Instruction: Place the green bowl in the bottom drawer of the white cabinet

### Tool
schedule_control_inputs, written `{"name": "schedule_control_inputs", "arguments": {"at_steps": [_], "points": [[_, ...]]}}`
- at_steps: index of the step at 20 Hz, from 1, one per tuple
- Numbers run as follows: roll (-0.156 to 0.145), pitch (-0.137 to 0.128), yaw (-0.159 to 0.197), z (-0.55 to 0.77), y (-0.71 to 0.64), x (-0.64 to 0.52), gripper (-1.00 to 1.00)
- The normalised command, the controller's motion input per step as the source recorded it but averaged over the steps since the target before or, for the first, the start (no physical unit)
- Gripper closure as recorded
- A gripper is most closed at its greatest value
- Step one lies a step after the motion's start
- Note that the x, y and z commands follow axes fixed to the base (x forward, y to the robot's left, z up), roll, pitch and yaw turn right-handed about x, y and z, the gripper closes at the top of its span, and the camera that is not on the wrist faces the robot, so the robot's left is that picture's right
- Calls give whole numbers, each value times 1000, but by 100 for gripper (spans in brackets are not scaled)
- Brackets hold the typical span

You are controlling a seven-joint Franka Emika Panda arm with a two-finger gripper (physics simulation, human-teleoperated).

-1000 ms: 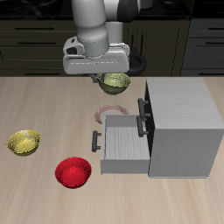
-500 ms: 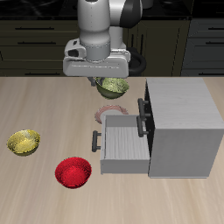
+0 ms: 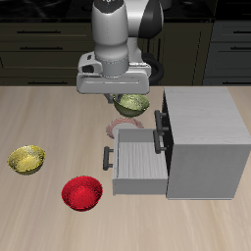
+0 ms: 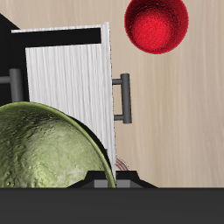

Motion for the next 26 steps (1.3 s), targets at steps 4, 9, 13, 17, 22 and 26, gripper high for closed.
{"name": "schedule_control_inputs", "arguments": {"at_steps": [4,9,13,17,22,26], "points": [[20,44,23,-340,103,131,100],[17,28,10,-222,66,90,100],[22,17,7,-138,91,60,100],[17,10,11,-95,83,65,100],[-39,25,57,-96,0,69,100],[17,26,16,-120,-7,22,-100]]}}
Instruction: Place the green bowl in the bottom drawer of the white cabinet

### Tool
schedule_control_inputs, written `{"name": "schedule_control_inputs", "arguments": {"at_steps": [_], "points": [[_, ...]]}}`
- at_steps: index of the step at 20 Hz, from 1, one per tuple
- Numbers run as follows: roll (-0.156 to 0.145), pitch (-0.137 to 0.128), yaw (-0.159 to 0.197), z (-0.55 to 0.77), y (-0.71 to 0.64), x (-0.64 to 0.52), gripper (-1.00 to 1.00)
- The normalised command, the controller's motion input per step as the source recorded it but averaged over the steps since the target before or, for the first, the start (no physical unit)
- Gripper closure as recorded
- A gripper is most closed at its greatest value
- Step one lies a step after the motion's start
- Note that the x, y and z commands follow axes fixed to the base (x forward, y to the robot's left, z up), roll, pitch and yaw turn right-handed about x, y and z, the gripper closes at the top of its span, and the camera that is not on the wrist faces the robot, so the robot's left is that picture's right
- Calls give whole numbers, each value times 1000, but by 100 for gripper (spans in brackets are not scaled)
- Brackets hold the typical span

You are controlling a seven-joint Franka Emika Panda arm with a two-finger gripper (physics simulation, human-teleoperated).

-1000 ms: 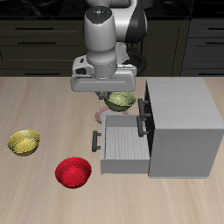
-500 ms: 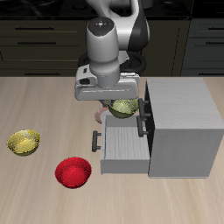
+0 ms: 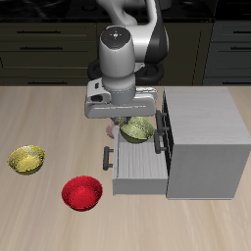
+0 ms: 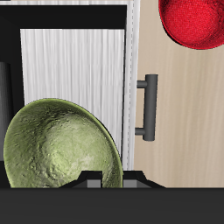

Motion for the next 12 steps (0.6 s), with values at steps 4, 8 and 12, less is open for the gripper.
{"name": "schedule_control_inputs", "arguments": {"at_steps": [4,8,12], "points": [[20,21,-4,-61,14,5,-100],[26,-8,2,66,41,-13,-100],[22,-9,10,113,65,4,-100]]}}
